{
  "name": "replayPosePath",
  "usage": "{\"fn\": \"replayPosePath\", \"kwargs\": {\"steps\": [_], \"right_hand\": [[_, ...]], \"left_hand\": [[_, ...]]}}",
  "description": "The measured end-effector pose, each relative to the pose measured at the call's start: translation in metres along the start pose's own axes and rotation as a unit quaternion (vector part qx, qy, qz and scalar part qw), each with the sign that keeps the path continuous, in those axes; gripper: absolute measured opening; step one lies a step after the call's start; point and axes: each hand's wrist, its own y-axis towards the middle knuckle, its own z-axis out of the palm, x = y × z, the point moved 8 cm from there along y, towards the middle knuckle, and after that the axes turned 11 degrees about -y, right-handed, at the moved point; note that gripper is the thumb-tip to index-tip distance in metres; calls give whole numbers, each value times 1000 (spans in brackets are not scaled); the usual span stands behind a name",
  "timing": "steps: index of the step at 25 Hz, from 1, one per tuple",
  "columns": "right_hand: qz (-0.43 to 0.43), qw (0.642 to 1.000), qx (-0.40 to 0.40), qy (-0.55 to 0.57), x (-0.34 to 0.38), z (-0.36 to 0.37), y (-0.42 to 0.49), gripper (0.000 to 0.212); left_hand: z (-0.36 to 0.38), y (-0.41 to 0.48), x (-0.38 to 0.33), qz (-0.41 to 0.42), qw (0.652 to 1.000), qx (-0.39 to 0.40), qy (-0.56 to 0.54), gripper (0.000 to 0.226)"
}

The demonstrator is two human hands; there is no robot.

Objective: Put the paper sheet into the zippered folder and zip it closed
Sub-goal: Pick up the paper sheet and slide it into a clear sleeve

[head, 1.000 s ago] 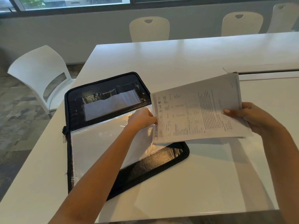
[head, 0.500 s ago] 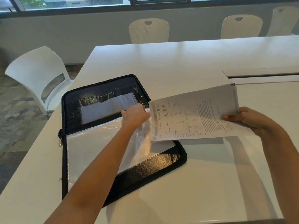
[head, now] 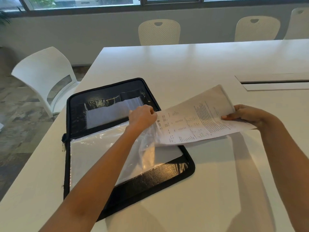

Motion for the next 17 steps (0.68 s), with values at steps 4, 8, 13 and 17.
{"fn": "replayPosePath", "kwargs": {"steps": [4,8,13,17], "right_hand": [[34,994,6,106,-19,10,13,45],[51,984,19,169,-40,17,12,47],[44,988,4,146,-43,17,4,39],[36,987,-29,151,-37,6,-1,35]], "left_hand": [[19,-46,-4,59,995,68,34,37],[30,-106,-7,153,981,86,79,75],[38,-138,-12,233,959,45,154,63],[44,-151,-31,295,942,6,161,43]]}}
